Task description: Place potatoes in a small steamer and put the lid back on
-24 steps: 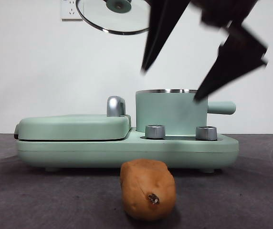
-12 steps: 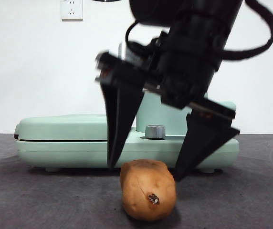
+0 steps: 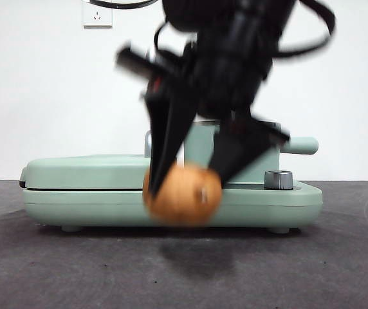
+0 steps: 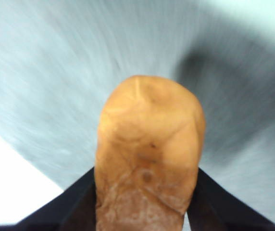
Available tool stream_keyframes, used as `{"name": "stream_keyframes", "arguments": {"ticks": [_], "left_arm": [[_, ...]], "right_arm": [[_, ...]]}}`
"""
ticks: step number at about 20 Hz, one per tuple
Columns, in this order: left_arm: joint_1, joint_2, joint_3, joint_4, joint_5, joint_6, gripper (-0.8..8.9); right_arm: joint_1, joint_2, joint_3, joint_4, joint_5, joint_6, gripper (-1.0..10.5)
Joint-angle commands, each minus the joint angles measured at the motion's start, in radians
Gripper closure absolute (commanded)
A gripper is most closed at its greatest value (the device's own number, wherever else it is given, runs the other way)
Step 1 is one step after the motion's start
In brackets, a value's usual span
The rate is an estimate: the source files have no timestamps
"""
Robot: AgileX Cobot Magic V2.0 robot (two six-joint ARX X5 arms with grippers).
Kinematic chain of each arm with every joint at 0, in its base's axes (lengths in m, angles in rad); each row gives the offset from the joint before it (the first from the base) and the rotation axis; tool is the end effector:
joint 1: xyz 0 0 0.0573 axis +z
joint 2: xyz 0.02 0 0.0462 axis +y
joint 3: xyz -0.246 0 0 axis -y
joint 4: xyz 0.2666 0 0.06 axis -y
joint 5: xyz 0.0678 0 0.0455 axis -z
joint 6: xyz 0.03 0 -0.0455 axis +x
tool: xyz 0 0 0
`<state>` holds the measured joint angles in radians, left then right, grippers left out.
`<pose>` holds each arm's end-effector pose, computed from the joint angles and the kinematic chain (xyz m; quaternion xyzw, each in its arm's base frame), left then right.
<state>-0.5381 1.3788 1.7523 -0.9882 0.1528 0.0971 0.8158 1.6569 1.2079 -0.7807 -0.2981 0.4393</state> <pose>0.2372 -0.1469 0.4419 0.1014 0.2809 -0.3368 0.8930 0.2263 0.2534 0.1960 0.0070 0.6383 0.2999 0.7089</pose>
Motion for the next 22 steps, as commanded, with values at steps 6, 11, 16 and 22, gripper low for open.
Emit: {"name": "stream_keyframes", "arguments": {"ticks": [6, 11, 16, 22], "left_arm": [[-0.005, -0.001, 0.019, 0.016, 0.001, 0.016, 7.96], [-0.005, -0.001, 0.019, 0.023, 0.001, 0.016, 7.96], [-0.005, 0.000, 0.019, 0.024, 0.001, 0.016, 7.96], [-0.005, 0.000, 0.019, 0.038, 0.001, 0.015, 7.96]], "right_arm": [[-0.259, 0.075, 0.507, -0.287, 0.083, -0.256, 8.4], [-0.366, 0.261, 0.779, -0.353, 0.082, -0.311, 8.4], [-0.400, 0.415, 0.925, -0.393, 0.079, -0.332, 8.3], [-0.406, 0.522, 0.949, -0.422, 0.079, -0.352, 8.2]]}}
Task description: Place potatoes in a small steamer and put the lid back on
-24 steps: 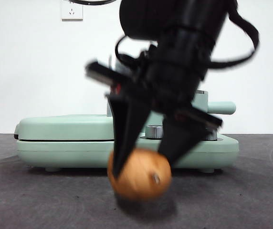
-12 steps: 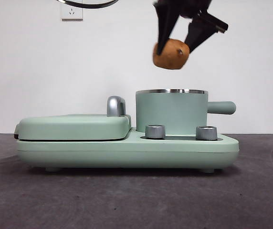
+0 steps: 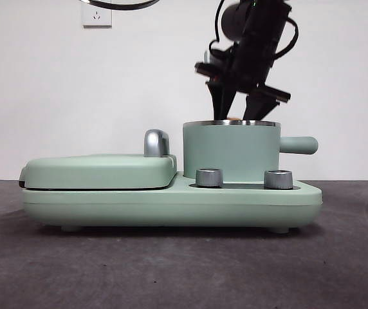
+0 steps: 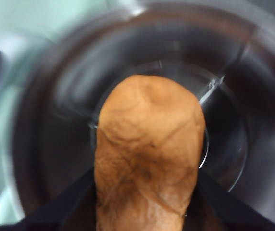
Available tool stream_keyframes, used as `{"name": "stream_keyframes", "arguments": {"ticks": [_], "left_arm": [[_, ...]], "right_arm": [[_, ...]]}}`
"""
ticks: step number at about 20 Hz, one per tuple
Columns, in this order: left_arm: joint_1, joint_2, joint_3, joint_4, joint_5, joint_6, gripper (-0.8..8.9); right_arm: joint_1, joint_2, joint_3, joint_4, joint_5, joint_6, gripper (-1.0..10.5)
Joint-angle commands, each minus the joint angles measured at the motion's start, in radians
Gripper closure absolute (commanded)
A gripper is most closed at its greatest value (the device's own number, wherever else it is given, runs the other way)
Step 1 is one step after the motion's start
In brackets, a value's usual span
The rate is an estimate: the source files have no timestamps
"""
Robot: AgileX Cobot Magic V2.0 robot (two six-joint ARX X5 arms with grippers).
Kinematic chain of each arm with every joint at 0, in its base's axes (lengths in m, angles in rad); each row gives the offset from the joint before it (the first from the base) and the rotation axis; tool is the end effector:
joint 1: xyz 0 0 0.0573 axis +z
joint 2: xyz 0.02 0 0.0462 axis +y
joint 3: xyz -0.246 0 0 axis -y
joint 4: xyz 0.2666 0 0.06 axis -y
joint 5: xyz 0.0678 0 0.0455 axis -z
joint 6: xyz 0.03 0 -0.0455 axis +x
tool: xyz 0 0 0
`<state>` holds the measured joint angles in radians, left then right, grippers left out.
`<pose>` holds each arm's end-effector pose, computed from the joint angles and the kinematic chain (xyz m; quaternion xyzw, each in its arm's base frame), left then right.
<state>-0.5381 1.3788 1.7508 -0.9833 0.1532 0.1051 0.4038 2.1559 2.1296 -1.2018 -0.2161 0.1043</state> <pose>0.2376 -0.1471 0.4419 0.1046 0.2780 -0.3382 0.8930 0.4173 0.1853 0.2701 -0.0133 0.5859 0.2191 0.7801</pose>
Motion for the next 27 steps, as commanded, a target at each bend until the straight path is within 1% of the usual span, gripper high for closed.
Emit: {"name": "stream_keyframes", "arguments": {"ticks": [1, 2, 4, 6, 8, 9, 10, 12, 14, 16, 19, 25, 27], "left_arm": [[-0.005, 0.000, 0.021, 0.033, 0.001, 0.007, 7.96], [-0.005, 0.000, 0.021, 0.033, 0.001, 0.007, 7.96], [-0.005, 0.002, 0.021, 0.034, 0.001, 0.007, 7.96], [-0.005, 0.012, 0.021, 0.035, 0.001, 0.007, 7.96], [-0.008, 0.044, 0.021, 0.043, 0.001, 0.003, 7.96], [-0.008, 0.067, 0.021, 0.060, 0.001, -0.006, 7.96], [-0.011, 0.088, 0.021, 0.084, 0.002, -0.014, 7.96], [-0.026, 0.137, 0.021, 0.128, 0.003, -0.013, 7.96], [-0.044, 0.187, 0.021, 0.171, 0.005, -0.013, 7.96], [-0.064, 0.231, 0.021, 0.224, 0.005, -0.012, 7.96], [-0.094, 0.294, 0.021, 0.333, 0.005, -0.013, 7.96], [-0.129, 0.392, 0.021, 0.469, 0.005, -0.017, 7.96], [-0.139, 0.432, 0.021, 0.539, 0.004, -0.017, 7.96]], "right_arm": [[0.006, 0.024, 0.027, 0.000, -0.003, -0.019, 7.6], [0.006, 0.024, 0.027, 0.000, -0.004, -0.019, 7.0], [0.006, 0.024, 0.029, -0.002, -0.004, -0.019, 5.1], [-0.008, 0.014, 0.059, -0.020, -0.004, -0.019, 5.1], [-0.029, -0.018, 0.148, -0.126, -0.004, -0.027, 5.1], [-0.041, -0.059, 0.183, -0.188, -0.002, -0.027, 5.1], [-0.052, -0.114, 0.184, -0.213, 0.004, -0.028, 5.1], [-0.073, -0.243, 0.157, -0.216, 0.011, -0.051, 5.1], [-0.085, -0.376, 0.072, -0.217, 0.011, -0.070, 5.1], [-0.088, -0.519, -0.048, -0.217, 0.011, -0.088, 5.1], [-0.084, -0.750, -0.242, -0.216, 0.010, -0.088, 5.1], [-0.065, -1.072, -0.479, -0.212, 0.008, -0.088, 5.1], [-0.064, -1.198, -0.575, -0.155, 0.005, -0.084, 5.1]]}}
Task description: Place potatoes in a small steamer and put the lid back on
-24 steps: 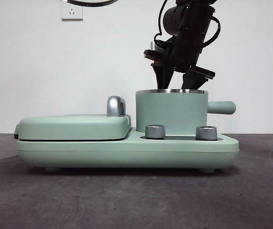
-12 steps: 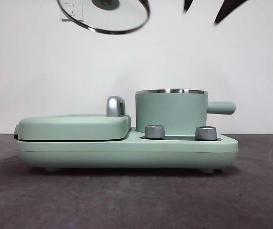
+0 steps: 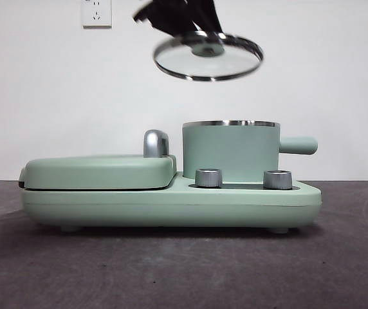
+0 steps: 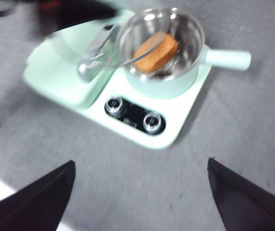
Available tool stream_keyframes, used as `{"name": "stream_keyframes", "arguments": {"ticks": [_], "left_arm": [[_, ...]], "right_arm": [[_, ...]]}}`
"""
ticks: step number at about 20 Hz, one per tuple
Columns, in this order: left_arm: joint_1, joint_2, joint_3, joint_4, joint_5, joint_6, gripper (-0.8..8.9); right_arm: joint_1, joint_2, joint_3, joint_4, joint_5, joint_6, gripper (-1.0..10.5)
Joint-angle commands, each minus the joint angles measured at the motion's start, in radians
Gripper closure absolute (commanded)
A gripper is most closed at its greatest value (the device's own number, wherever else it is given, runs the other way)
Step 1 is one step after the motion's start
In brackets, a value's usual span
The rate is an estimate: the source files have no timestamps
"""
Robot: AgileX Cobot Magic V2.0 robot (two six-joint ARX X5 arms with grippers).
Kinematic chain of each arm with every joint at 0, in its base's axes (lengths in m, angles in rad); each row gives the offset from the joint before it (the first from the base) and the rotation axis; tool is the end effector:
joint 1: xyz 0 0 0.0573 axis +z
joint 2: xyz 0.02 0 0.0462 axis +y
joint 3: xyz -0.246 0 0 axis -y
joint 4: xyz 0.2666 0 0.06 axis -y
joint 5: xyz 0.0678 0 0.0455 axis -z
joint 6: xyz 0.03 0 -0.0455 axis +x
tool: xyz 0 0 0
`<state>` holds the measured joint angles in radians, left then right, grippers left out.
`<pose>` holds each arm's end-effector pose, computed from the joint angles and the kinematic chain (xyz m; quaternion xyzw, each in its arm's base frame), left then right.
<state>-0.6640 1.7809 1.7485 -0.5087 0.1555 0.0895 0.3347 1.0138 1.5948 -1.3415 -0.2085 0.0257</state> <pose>0.3304 -0.2645 0.3452 0.1067 0.2412 -0.3951 0.8800 0.1399 0.0552 0.4418 -0.0119 0.3736 0.2443 0.8948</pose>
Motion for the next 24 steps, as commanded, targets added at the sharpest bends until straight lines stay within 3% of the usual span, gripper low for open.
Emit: {"name": "stream_keyframes", "arguments": {"ticks": [1, 4, 10, 24], "left_arm": [[-0.015, 0.049, 0.023, 0.093, 0.001, -0.002, 7.96], [-0.018, 0.101, 0.023, 0.147, 0.001, -0.004, 7.96], [-0.017, 0.167, 0.023, 0.246, -0.002, 0.000, 7.96], [-0.010, 0.250, 0.023, 0.280, -0.010, 0.003, 7.96]], "right_arm": [[0.005, -0.112, -0.088, 0.029, -0.004, 0.002, 5.1], [0.005, -0.281, -0.244, 0.148, -0.004, 0.053, 5.1], [0.004, -0.462, -0.455, 0.198, -0.031, 0.121, 5.1], [0.004, -0.470, -0.490, 0.217, -0.031, 0.131, 5.1]]}}
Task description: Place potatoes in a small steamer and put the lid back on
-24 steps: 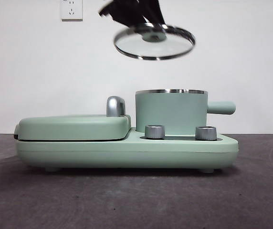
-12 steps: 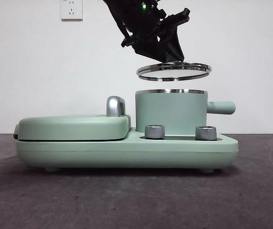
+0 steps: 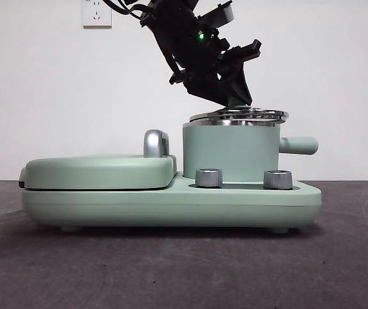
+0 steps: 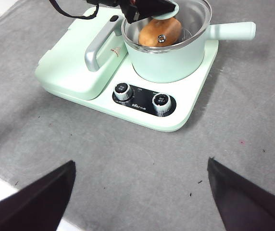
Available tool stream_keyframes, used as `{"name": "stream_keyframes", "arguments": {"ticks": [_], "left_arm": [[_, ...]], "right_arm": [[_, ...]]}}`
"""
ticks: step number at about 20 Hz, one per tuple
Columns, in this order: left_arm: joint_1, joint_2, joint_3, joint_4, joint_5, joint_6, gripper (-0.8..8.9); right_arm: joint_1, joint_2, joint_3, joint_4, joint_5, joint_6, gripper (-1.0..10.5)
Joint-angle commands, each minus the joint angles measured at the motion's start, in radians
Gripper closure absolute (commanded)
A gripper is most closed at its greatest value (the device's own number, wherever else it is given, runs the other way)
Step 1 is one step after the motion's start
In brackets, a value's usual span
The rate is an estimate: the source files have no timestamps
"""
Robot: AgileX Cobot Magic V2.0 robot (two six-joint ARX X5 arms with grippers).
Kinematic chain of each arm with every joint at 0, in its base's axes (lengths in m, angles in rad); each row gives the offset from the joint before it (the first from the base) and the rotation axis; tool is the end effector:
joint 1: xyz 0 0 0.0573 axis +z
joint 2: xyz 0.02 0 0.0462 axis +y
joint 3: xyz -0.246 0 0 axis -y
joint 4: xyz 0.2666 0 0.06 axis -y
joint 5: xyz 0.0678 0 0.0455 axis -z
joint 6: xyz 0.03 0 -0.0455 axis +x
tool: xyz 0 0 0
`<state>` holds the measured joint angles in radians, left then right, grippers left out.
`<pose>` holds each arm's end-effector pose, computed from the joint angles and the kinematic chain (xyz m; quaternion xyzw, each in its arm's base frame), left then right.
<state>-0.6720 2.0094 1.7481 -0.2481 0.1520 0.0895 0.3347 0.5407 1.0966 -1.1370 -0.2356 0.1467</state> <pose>0.3748 -0.3040 0.2678 0.1044 0.2259 -0.3980 0.8830 0.0779 0.0345 0.3685 0.0532 0.3051 0.2478 0.9180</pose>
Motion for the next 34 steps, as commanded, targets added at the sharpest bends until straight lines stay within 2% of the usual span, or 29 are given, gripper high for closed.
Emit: {"name": "stream_keyframes", "arguments": {"ticks": [1, 3, 23, 25, 30, 32, 34], "left_arm": [[0.001, 0.021, 0.024, 0.017, -0.015, 0.003, 7.96], [0.002, 0.021, 0.024, 0.018, -0.041, 0.003, 7.96], [-0.004, 0.022, 0.024, -0.031, -0.041, -0.005, 7.83], [-0.005, 0.022, 0.024, -0.056, -0.041, -0.005, 7.28], [-0.004, 0.014, 0.028, -0.060, -0.041, -0.016, 3.38], [-0.001, -0.016, 0.042, -0.101, -0.040, -0.068, 3.18], [0.000, -0.078, 0.051, -0.172, -0.040, -0.076, 3.18]], "right_arm": [[0.004, 0.003, 0.008, 0.015, -0.003, 0.011, 5.1], [0.004, 0.003, 0.008, 0.018, -0.003, 0.011, 5.1], [0.004, 0.004, 0.008, 0.037, 0.000, 0.030, 5.1], [0.004, 0.004, 0.008, 0.038, 0.000, 0.030, 5.1], [0.004, 0.004, 0.008, 0.038, 0.000, 0.029, 5.1], [0.004, 0.004, 0.008, 0.037, 0.001, 0.029, 5.1], [0.004, 0.004, 0.008, 0.037, 0.001, 0.029, 5.1]]}}
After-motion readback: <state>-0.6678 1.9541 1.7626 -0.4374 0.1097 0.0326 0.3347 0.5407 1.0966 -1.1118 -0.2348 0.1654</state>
